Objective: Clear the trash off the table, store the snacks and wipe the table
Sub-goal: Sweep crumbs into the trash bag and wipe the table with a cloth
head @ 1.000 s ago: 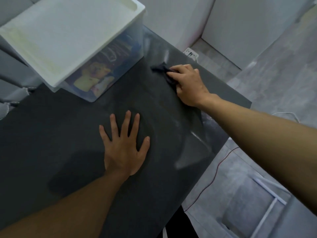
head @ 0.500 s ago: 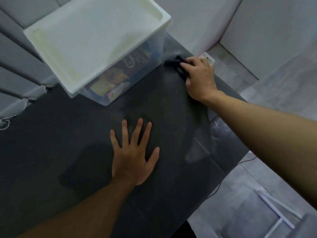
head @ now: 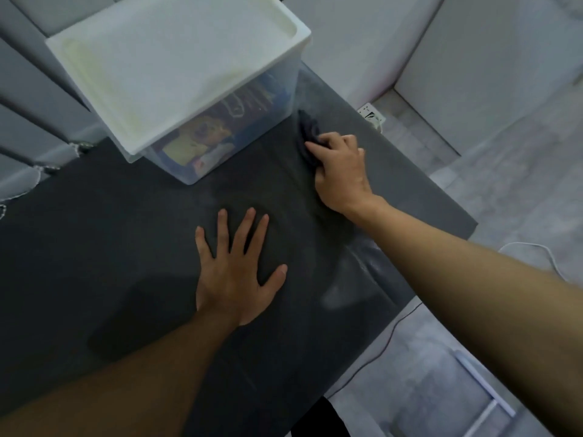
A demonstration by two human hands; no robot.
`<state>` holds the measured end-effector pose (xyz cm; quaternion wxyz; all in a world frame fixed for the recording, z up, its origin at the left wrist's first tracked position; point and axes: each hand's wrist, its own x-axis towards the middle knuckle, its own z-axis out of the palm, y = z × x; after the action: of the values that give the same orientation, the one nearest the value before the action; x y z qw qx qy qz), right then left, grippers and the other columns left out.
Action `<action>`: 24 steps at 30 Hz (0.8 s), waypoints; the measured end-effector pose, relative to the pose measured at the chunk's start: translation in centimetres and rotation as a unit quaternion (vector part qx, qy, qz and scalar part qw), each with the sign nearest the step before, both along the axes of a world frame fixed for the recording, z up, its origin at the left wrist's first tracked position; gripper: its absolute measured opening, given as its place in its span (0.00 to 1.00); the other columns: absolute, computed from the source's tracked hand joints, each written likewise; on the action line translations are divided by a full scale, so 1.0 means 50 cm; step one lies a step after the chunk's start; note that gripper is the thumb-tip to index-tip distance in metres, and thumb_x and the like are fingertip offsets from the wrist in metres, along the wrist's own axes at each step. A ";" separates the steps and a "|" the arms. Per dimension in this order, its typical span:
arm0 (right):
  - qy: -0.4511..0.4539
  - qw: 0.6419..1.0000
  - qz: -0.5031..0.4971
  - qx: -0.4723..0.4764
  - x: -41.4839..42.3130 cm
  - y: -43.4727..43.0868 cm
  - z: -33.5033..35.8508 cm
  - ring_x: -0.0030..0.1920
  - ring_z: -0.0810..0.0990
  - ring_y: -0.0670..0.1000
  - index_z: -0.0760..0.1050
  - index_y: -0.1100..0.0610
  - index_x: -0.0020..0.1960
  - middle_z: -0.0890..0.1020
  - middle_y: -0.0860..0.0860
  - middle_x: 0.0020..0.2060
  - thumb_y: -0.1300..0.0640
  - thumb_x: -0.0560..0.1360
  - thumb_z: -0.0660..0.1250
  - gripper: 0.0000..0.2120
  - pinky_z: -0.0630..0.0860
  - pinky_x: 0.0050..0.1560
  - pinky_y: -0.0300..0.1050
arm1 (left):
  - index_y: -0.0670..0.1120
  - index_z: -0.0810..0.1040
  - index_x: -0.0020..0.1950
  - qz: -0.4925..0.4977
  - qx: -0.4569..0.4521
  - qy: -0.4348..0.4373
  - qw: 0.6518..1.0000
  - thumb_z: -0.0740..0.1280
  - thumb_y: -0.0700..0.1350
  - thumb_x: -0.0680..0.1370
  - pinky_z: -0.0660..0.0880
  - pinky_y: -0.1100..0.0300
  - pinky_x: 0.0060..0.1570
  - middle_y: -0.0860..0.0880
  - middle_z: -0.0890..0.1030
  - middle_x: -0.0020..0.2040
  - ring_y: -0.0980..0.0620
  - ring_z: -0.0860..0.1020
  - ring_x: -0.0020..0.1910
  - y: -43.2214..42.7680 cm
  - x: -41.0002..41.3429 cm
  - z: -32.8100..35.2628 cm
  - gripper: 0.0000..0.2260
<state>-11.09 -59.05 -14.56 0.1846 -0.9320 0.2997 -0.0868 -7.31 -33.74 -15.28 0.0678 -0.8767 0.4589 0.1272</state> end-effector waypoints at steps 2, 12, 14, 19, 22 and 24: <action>-0.007 0.999 0.041 0.018 -0.027 0.020 0.001 0.63 0.69 0.59 0.77 0.52 0.67 0.75 0.52 0.64 0.63 0.74 0.62 0.23 0.65 0.59 0.52 | 0.49 0.43 0.83 0.005 -0.001 0.007 1.000 0.45 0.73 0.75 0.43 0.31 0.74 0.51 0.45 0.83 0.40 0.39 0.80 0.004 0.002 0.002 0.43; 0.005 0.999 -0.044 0.005 -0.056 0.197 0.006 0.64 0.67 0.59 0.74 0.54 0.69 0.73 0.53 0.66 0.65 0.76 0.61 0.23 0.64 0.59 0.50 | 0.50 0.47 0.83 0.058 -0.124 0.085 0.987 0.44 0.59 0.82 0.40 0.49 0.79 0.51 0.46 0.83 0.52 0.41 0.81 0.143 0.033 0.000 0.30; 0.008 1.000 -0.026 -0.010 -0.053 0.248 0.003 0.63 0.68 0.61 0.75 0.55 0.69 0.74 0.55 0.66 0.66 0.75 0.61 0.23 0.65 0.58 0.52 | 0.51 0.46 0.83 0.069 -0.110 0.058 0.990 0.42 0.59 0.82 0.43 0.48 0.79 0.51 0.45 0.83 0.51 0.42 0.81 0.227 0.045 -0.006 0.29; 0.029 0.999 0.011 -0.009 -0.024 0.367 0.006 0.63 0.68 0.61 0.73 0.55 0.71 0.72 0.55 0.67 0.64 0.76 0.61 0.23 0.67 0.58 0.54 | 0.53 0.48 0.82 0.101 -0.090 0.018 0.991 0.42 0.59 0.83 0.45 0.46 0.79 0.51 0.48 0.83 0.49 0.45 0.81 0.428 0.083 -0.010 0.28; 0.022 0.999 0.035 -0.006 -0.004 0.447 0.004 0.63 0.68 0.60 0.73 0.55 0.71 0.73 0.55 0.67 0.64 0.76 0.60 0.23 0.67 0.58 0.53 | 0.52 0.48 0.83 0.146 -0.087 0.006 0.985 0.42 0.60 0.83 0.43 0.48 0.79 0.50 0.47 0.83 0.49 0.45 0.81 0.520 0.098 -0.012 0.29; 0.012 0.999 0.046 -0.007 0.010 0.503 0.002 0.62 0.69 0.60 0.74 0.56 0.70 0.74 0.55 0.66 0.63 0.76 0.61 0.22 0.68 0.57 0.53 | 0.51 0.49 0.83 0.167 -0.091 0.002 0.982 0.43 0.60 0.83 0.43 0.48 0.79 0.49 0.48 0.83 0.49 0.46 0.81 0.564 0.104 -0.011 0.29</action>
<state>-10.61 -33.89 -14.48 0.1782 -0.9471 0.2579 -0.0695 -2.10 -5.53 -15.86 -0.0355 -0.9432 0.3161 0.0956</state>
